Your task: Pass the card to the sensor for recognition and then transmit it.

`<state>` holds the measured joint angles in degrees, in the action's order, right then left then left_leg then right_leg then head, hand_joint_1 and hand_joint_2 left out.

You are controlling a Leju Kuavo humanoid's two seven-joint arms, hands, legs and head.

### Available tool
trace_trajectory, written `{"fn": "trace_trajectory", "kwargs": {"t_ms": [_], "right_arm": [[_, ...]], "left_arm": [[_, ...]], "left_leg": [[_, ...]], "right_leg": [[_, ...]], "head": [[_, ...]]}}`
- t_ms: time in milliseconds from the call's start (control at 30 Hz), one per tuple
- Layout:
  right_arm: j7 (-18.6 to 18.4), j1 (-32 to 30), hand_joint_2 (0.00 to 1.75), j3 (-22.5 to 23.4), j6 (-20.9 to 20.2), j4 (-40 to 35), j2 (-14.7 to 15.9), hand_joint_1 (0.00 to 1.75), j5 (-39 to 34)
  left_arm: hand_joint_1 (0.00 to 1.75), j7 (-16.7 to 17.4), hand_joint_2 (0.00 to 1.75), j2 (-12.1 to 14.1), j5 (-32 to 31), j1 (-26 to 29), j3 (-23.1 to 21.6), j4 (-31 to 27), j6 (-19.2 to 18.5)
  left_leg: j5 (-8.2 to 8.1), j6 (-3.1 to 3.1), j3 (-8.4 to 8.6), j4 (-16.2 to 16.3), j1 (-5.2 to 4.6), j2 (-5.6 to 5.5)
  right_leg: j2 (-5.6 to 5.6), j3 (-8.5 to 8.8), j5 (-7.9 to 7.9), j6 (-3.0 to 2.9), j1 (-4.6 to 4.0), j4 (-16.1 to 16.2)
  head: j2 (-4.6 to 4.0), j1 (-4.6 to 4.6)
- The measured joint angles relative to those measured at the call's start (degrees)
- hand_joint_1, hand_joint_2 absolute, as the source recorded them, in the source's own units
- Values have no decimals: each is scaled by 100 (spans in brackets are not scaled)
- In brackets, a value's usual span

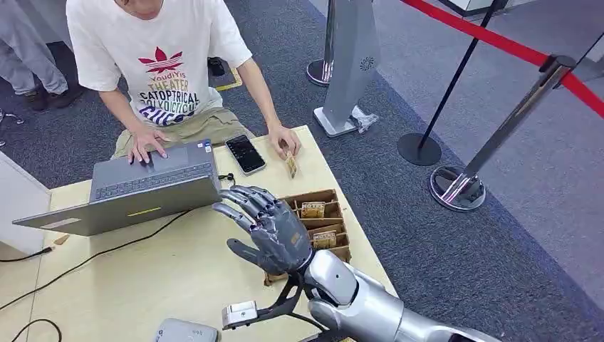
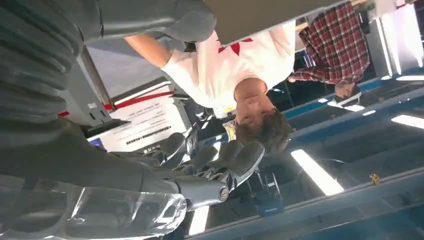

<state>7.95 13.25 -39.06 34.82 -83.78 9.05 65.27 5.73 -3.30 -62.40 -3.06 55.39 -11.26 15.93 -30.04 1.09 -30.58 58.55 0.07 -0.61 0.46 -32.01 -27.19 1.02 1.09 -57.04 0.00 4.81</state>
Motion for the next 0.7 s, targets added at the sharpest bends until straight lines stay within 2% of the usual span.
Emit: {"fn": "trace_trajectory", "kwargs": {"t_ms": [33, 100, 233, 333, 667, 700], "right_arm": [[-17, 0, 175, 0, 0, 26, 2, 68, 44], [-63, 4, 175, 0, -11, 83, 4, 80, 100], [-131, 11, 175, 0, -59, 197, 7, 80, 201], [-192, 30, 175, 13, -79, 308, 9, 89, 267], [-312, 70, 175, 157, -85, 655, 81, 84, 277], [-339, 75, 175, 184, -83, 695, 90, 70, 299]], "left_arm": [[0, 0, 175, 0, 0, 2, 15, 0, 0], [0, -2, 175, -2, 0, 9, 35, -2, -2], [0, -24, 175, -4, -2, 28, 46, -4, -9], [0, -37, 175, -2, -22, 31, 46, -11, -13], [0, -37, 175, -2, -105, 32, 46, -17, -20], [0, -37, 175, -2, -107, 31, 46, -20, -20]], "left_leg": [[0, 0, 0, 0, 0, 0], [0, 0, 0, 0, 0, 0], [0, 0, 0, 0, 1, 0], [0, 0, -1, 0, 1, 0], [0, 0, -1, 0, 0, 0], [0, 0, -1, 0, 0, 0]], "right_leg": [[0, 0, 0, 0, 0, 0], [0, 0, 0, 0, 0, 0], [0, 0, 0, 0, 0, 0], [-1, 0, 0, 0, 0, 0], [-1, 0, 0, 0, 0, 0], [-1, 0, 0, 0, 0, 0]], "head": [[0, 0], [0, 0], [0, -2], [0, -2], [0, 0], [0, 0]]}}
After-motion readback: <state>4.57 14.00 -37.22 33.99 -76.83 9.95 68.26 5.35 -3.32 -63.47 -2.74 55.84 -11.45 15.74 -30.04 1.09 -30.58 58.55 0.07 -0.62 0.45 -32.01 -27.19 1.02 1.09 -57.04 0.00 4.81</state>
